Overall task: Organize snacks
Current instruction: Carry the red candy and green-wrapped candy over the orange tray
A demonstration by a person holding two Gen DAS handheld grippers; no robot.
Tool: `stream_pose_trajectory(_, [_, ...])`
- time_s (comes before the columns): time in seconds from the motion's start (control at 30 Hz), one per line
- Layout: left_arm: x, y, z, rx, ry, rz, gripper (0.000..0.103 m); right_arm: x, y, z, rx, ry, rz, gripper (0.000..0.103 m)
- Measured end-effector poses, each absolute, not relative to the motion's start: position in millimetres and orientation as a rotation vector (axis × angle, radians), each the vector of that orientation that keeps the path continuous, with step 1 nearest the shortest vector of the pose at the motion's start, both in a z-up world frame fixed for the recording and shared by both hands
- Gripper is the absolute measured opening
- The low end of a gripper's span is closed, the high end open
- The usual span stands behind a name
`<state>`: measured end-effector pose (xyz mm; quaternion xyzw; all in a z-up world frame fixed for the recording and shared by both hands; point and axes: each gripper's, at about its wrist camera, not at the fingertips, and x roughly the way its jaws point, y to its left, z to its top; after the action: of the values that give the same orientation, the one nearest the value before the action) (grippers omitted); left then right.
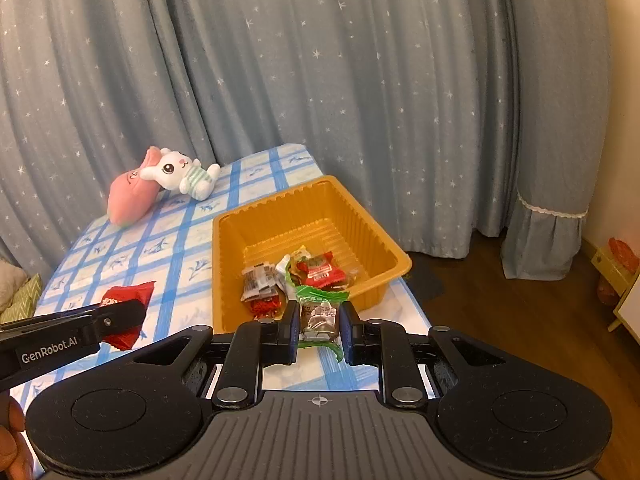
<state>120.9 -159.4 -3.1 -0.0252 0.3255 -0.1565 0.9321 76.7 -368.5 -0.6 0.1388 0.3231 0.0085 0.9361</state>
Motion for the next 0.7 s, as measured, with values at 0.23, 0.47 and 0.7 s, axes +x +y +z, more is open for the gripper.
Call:
stream_pose_trajectory(0.23, [139.2,-167.4,-10.3,-0.048,0.682,-0.334,0.023,96.1,-370.7,1.2,0.267,0.657,0.026,0.021])
stream_pose_trajectory(0.47, [173.5,-179.2,-17.5,-0.039,0.686,-0.352,0.023,133.1,-375.3,4.0,0.228,0.652,0.038,0.021])
stream_pose_trajectory(0.7, [218.2,-190.1,-27.3,-0.026,0.69,-0.356,0.023,182.0,-377.1,-3.7,0.192,0.662,0.062,0.021])
